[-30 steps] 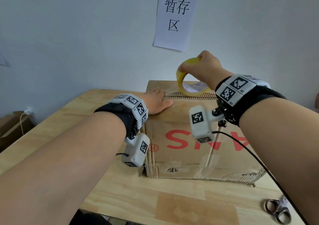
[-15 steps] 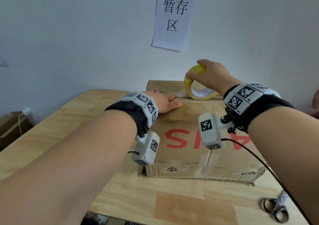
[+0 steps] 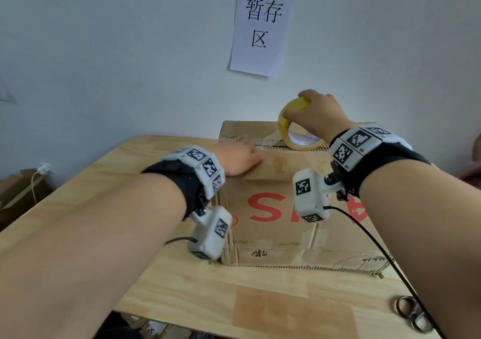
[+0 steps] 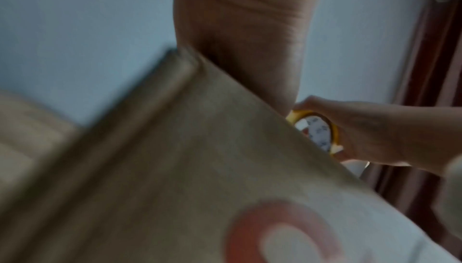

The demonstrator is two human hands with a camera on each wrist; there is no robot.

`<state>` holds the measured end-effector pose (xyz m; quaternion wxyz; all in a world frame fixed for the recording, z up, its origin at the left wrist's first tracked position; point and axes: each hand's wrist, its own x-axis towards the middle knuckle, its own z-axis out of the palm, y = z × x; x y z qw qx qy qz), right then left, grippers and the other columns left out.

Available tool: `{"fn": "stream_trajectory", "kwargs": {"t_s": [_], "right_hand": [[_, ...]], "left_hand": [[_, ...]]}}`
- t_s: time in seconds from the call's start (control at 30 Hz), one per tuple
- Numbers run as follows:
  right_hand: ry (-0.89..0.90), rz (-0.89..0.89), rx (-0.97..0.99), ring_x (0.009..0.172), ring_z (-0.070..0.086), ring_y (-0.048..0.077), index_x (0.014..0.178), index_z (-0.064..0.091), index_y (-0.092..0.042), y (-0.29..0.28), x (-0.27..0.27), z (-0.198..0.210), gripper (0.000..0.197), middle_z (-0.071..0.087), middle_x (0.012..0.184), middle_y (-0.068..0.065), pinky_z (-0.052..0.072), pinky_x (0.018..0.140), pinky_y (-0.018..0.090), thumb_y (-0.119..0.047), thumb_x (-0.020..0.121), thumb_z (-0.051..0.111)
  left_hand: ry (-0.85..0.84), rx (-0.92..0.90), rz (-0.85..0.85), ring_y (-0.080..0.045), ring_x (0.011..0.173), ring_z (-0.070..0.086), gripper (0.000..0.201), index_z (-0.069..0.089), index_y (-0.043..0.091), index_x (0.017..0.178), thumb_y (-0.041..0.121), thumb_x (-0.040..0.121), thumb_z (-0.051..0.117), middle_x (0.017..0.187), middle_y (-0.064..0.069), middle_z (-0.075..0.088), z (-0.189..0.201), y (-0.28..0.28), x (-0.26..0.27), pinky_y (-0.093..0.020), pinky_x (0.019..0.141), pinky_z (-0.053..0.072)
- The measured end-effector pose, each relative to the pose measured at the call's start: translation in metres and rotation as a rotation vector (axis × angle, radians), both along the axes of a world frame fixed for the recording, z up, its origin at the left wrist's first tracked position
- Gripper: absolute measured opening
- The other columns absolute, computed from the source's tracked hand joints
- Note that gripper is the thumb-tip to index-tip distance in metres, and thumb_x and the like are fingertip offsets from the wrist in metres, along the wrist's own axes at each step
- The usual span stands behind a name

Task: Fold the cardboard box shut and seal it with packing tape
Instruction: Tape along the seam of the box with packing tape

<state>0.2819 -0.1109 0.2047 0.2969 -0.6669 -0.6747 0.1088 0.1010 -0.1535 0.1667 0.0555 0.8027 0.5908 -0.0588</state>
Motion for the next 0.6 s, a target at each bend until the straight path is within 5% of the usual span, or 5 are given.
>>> {"fn": "stream_trajectory", "kwargs": {"t_s": [0.13, 0.23, 0.4, 0.6], "right_hand": [[-0.02, 0.001, -0.005, 0.108, 0.053, 0.032, 0.138, 0.042, -0.03, 0.002, 0.0, 0.0, 0.067, 0.041, 0.132, 0.01, 0.048, 0.092, 0.044, -0.054, 0.078, 0.06], [0.003, 0.015, -0.002, 0.099, 0.051, 0.026, 0.138, 0.043, -0.028, 0.004, 0.003, 0.0, 0.066, 0.043, 0.132, 0.01, 0.047, 0.085, 0.039, -0.053, 0.079, 0.06], [0.03, 0.023, 0.009, 0.093, 0.049, 0.023, 0.138, 0.043, -0.027, 0.006, 0.006, -0.001, 0.066, 0.045, 0.131, 0.01, 0.046, 0.079, 0.035, -0.053, 0.08, 0.06], [0.027, 0.024, 0.03, 0.112, 0.051, 0.03, 0.14, 0.041, -0.031, 0.003, 0.004, -0.005, 0.07, 0.042, 0.134, 0.009, 0.047, 0.094, 0.044, -0.054, 0.077, 0.061]], "left_hand": [[-0.068, -0.021, -0.04, -0.031, 0.132, 0.038, 0.048, 0.039, -0.002, 0.138, 0.026, 0.104, 0.019, 0.148, -0.019, 0.034, 0.005, -0.002, 0.032, -0.038, 0.107, 0.029], [-0.117, 0.021, -0.019, -0.031, 0.101, 0.054, 0.046, 0.056, 0.003, 0.11, 0.029, 0.104, 0.018, 0.113, -0.018, 0.058, 0.01, 0.008, 0.005, -0.036, 0.088, 0.041], [-0.128, 0.187, 0.069, -0.021, 0.058, 0.04, 0.047, 0.043, 0.007, 0.063, 0.029, 0.1, 0.025, 0.061, -0.007, 0.04, 0.012, 0.011, -0.037, -0.03, 0.053, 0.029], [-0.025, 0.255, 0.076, -0.019, 0.061, 0.045, 0.043, 0.045, 0.013, 0.059, 0.028, 0.098, 0.033, 0.065, -0.004, 0.047, 0.003, 0.011, 0.01, -0.03, 0.06, 0.033]]}}
